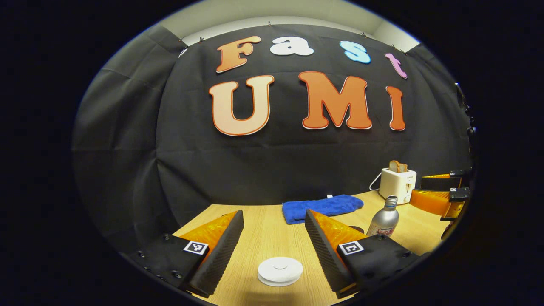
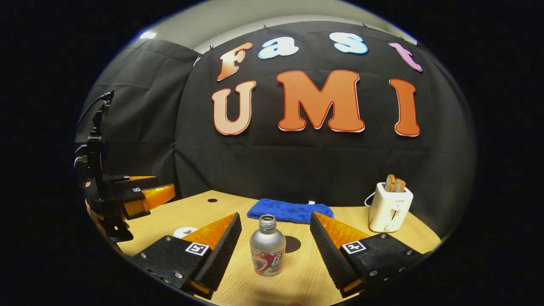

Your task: Open the teacup lid with one hand, grasp the water bottle and pour water into the teacup with the other hand; after pouring, place the water bottle on the coaster and then close the teacup lid.

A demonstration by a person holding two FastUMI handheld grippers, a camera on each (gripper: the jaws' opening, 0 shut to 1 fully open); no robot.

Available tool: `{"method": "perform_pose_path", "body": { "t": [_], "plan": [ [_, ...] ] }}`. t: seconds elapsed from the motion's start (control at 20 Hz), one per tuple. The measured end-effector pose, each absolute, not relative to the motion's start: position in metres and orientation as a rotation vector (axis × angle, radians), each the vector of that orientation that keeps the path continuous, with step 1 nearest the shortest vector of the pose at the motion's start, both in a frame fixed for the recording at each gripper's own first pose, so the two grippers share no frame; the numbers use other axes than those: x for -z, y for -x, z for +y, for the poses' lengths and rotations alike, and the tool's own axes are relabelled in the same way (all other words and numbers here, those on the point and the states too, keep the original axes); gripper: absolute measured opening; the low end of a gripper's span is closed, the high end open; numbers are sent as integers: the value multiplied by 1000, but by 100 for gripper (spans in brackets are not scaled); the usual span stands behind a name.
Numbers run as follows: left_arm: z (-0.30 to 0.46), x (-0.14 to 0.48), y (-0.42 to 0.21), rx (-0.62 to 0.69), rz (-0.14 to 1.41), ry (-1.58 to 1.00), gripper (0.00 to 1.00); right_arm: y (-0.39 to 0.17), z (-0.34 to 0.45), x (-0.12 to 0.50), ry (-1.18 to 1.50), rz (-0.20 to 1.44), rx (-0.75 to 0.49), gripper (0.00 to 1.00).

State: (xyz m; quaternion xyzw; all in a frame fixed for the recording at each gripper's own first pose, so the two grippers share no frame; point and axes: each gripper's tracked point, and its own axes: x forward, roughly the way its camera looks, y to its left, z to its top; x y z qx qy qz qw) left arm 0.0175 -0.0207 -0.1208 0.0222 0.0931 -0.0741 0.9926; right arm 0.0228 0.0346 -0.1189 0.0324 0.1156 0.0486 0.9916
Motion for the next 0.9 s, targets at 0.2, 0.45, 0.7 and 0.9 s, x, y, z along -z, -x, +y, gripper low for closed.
{"method": "perform_pose_path", "body": {
  "t": [0.2, 0.45, 0.7, 0.9],
  "plan": [
    [-22, 150, -22, 176, 229, -30, 99, -29, 40, 144, -57, 279, -107, 98],
    [-24, 184, -25, 208, 279, -8, 96, -38, 48, 173, -34, 311, -135, 98],
    [-22, 218, -26, 213, 346, -4, 96, -44, 49, 199, -43, 358, -145, 98],
    [-31, 240, -25, 236, 375, -45, 89, -47, 50, 214, -49, 394, -147, 98]
  ]
}}
